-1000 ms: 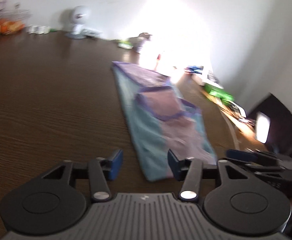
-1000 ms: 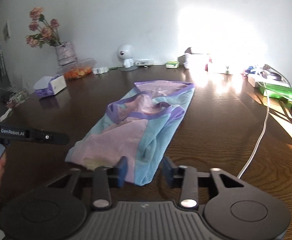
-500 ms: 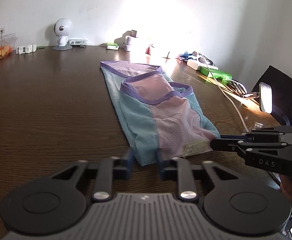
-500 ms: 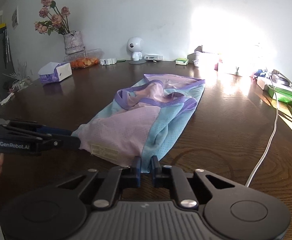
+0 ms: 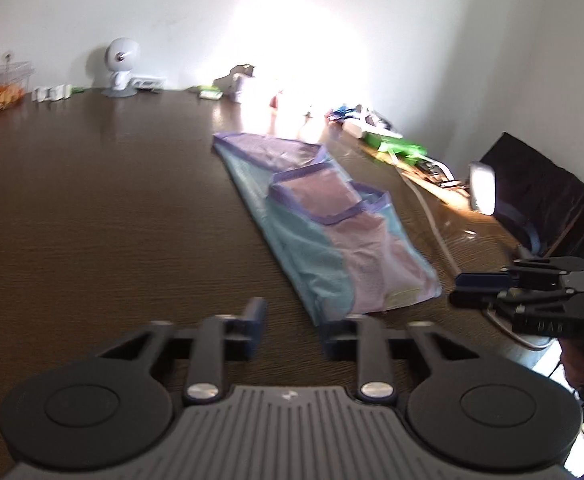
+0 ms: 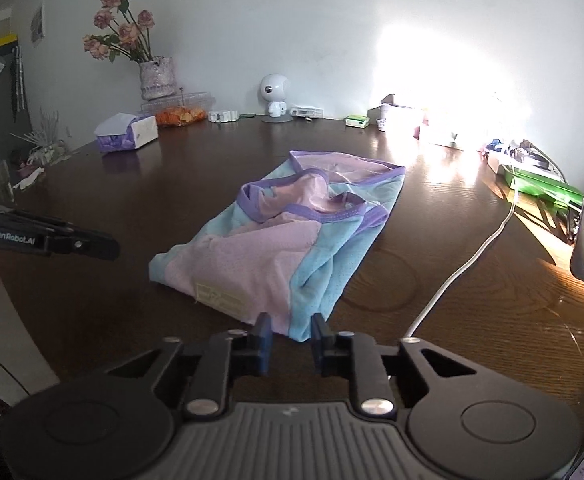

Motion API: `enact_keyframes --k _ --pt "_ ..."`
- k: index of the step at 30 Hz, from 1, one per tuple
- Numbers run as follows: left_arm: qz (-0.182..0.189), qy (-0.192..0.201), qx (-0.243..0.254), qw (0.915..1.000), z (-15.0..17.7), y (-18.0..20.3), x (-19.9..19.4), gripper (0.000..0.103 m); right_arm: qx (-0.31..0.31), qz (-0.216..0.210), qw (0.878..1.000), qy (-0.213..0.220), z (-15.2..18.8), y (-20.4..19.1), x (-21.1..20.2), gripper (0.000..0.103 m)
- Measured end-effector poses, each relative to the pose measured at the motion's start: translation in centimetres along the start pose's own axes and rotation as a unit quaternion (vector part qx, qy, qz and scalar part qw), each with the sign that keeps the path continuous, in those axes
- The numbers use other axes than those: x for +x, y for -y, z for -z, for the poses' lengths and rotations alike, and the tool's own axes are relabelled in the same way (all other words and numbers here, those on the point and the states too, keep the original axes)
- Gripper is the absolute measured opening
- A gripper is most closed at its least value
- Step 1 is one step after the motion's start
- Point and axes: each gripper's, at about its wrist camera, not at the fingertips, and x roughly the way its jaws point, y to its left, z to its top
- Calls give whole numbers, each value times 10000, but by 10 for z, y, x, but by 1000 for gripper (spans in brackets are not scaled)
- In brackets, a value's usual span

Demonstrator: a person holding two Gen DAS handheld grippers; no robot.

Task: Fold clothes
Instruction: 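Grasp the pink end of the strip with the right tool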

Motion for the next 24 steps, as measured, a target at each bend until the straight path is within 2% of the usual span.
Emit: enact_keyframes --k 3,8,12,14,15,16,17,20,22,24 --pt "19 -29 284 9996 0 14 16 53 -189 116 9998 27 2 -6 2 42" --pt "-6 -123 455 9989 5 20 42 53 -261 195 9994 79 3 -5 15 39" --pt "-37 44 502 9987 11 17 46 53 -377 216 9990 129 4 -4 25 38" --pt "-44 73 543 9985 12 16 44 51 -359 155 9991 171 6 -2 28 32" --pt "-68 92 579 9983 13 17 44 41 -350 124 9991 192 8 -1 29 31" --pt "-115 105 601 9981 14 18 44 24 -338 70 9991 227 9 0 30 28" --pt "-169 117 619 9979 15 19 44 17 -327 19 9991 265 11 1 30 26" --pt "-146 119 725 9972 15 22 44 6 -379 13 9987 334 14 0 28 18" --pt "-103 102 727 9972 14 21 45 4 -433 32 9984 357 14 -2 28 11" --pt "-61 87 694 9975 13 20 46 3 -449 45 9983 366 15 -3 28 10"
